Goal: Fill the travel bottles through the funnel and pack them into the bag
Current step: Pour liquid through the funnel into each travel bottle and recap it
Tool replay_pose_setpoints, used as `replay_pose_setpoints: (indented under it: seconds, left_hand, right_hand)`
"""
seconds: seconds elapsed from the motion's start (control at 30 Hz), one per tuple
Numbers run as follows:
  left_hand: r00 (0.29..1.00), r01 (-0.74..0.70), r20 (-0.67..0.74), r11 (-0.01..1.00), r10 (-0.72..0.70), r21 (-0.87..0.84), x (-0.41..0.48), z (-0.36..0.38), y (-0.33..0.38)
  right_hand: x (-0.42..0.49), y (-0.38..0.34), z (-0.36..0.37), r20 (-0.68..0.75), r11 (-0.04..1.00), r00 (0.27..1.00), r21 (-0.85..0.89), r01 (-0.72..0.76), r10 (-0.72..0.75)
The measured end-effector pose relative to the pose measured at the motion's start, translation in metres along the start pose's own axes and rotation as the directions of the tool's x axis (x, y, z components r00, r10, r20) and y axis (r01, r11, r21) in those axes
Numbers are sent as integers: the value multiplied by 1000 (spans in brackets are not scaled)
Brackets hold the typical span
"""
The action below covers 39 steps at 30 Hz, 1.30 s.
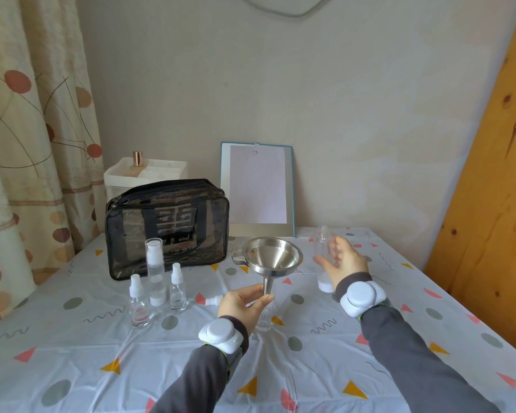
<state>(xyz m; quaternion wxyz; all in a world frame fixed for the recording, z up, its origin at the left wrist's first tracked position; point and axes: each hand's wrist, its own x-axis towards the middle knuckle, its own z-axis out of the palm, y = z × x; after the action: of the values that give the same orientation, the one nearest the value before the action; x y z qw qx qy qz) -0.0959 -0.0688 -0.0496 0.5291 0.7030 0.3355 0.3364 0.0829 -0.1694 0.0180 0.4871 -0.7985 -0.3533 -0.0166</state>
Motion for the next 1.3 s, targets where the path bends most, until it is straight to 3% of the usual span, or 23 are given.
replay_pose_setpoints:
  seconds: [0.2,0.63,0.9,1.1,1.17,1.3]
  left_hand:
    - [1000,6,17,1000,-6,-17,0,0,-1]
    - [1000,-1,-3,1000,1,-3,2,0,-1]
    - [1000,16,-18,1000,-16,-7,2,0,-1]
    - [1000,17,-9,1000,-18,-24,1,1,-2]
    - [1000,18,-6,999,-18,-27,2,0,-2]
    - [1000,7,-9,1000,-8,-20,2,0,-3]
  right_hand:
    - [-8,26,24,38,974,992,188,-124,119]
    - [-7,25,42,62,973,993,202,-115,104]
    - [-11,33,45,124,982,985,127,-139,124]
    - [-12,39,43,141,992,983,-56,-112,119]
    - [-15,38,43,84,992,990,-53,-111,115]
    - [-30,32,40,-194,999,980,-27,34,-39]
